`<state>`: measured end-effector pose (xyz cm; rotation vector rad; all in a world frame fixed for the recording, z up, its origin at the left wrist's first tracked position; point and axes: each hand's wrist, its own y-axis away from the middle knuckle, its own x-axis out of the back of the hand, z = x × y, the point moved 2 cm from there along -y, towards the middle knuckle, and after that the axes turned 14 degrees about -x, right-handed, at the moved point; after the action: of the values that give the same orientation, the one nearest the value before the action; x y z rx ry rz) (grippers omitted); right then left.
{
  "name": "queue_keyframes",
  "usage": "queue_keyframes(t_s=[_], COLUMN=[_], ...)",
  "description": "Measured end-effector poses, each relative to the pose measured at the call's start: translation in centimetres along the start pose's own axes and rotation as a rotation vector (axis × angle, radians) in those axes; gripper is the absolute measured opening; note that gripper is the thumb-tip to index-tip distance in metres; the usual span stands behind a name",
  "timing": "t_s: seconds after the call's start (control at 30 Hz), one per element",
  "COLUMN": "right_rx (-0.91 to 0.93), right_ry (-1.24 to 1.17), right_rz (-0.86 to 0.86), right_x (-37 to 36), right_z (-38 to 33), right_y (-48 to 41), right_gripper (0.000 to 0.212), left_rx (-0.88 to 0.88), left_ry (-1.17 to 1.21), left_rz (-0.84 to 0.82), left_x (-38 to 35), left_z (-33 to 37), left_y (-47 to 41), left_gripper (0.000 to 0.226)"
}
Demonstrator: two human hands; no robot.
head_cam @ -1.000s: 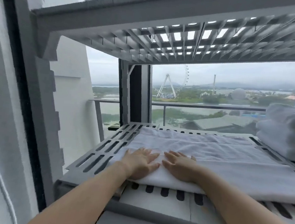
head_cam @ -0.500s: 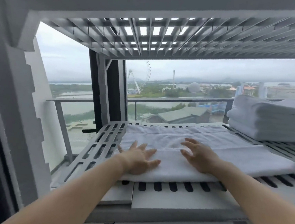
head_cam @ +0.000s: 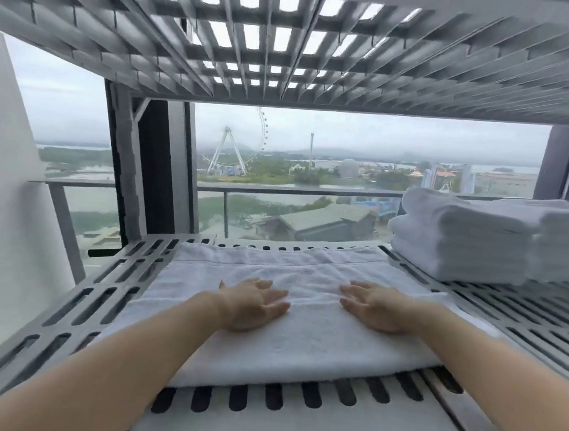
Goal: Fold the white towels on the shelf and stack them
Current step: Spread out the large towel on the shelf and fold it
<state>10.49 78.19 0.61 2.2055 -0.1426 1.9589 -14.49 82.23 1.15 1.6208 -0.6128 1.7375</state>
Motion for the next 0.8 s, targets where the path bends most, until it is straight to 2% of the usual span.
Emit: queue_keyframes(t_s=[0.2, 0.27, 0.37, 0.53, 0.8], right_rx=[0.065, 0.088, 0.117, 0.148, 0.151], right_ry=[0.101, 0.07, -0.034, -0.058, -0.068], right_rz=[-0.027, -0.044, -0.045, -0.002, 0.024], right_x=[0.8, 0.8, 1.3, 2.0, 1.2], right_z=[-0.2, -0.6, -0.9, -1.6, -1.4], right_y=[-4.8, -6.5, -9.3, -13.3, -17.3], right_gripper=[0.06, 0.06, 0.054, 0.042, 0.058], left_rx=[0.07, 0.079, 0.107, 0.152, 0.294], left_ry=[-0.036, -0.047, -0.035, -0.019, 0.01], left_rz=[-0.011, -0.012, 0.014, 0.037, 0.117], left_x=[0.7, 0.7, 0.6, 1.2, 1.8], left_z=[-1.0, -1.6, -2.8, -4.6, -9.5], left_y=[-4.4, -6.0, -8.3, -11.9, -13.8], left_gripper=[0.057, 0.058, 0.058, 0.057, 0.051])
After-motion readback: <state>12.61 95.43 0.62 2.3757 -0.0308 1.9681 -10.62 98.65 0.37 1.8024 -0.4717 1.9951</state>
